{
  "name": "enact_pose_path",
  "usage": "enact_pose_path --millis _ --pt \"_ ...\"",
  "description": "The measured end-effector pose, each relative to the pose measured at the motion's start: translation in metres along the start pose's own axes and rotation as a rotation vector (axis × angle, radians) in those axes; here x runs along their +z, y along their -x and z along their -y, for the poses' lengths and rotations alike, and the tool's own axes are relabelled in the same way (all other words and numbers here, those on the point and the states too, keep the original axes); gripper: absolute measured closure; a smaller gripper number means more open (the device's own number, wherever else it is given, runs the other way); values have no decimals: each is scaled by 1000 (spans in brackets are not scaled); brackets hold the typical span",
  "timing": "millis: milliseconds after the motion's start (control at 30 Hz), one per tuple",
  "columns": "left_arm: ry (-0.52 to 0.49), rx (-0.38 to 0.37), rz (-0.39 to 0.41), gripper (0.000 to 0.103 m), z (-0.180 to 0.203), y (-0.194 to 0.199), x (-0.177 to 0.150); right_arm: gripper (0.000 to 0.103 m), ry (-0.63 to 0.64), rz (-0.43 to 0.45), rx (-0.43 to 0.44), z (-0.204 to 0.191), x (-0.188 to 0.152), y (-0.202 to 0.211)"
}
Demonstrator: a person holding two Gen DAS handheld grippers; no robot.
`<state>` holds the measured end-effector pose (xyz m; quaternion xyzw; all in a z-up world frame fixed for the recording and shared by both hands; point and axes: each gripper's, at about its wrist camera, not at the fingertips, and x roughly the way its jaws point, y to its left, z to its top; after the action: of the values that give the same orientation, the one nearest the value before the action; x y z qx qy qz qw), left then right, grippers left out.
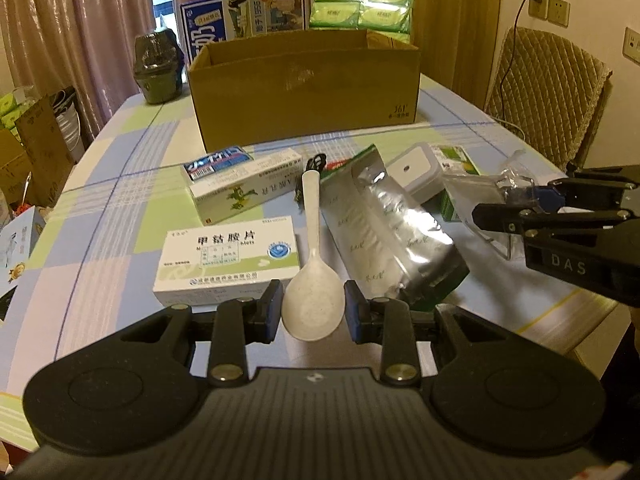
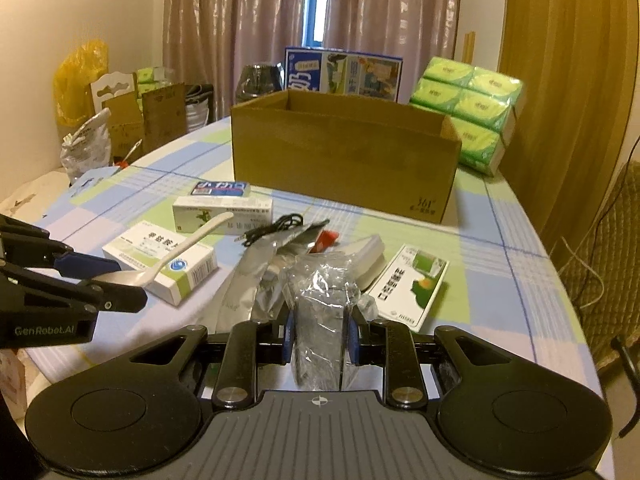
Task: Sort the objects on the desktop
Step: 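Carry the spoon and foil bag to the cardboard box and release both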
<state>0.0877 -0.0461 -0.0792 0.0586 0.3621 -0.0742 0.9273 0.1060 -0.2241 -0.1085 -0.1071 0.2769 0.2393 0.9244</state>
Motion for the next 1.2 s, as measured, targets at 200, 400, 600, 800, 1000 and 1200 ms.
enact_pose_path --millis 200,400,600,800,1000,1200 --pt "2 4 43 76 -1 13 16 81 27 41 -16 0 15 13" --pt "0 -2 95 76 -3 23 42 81 69 93 -28 6 41 18" --pt "-9 -11 151 76 -3 23 82 81 116 155 -31 12 79 10" --pt "-26 -19 211 76 -8 12 135 81 114 199 -12 31 130 -14" --pt "-47 -14 250 76 -25 -17 195 81 125 216 -2 52 182 -62" --pt "-52 -18 236 76 -46 -72 248 81 131 198 8 76 222 -126"
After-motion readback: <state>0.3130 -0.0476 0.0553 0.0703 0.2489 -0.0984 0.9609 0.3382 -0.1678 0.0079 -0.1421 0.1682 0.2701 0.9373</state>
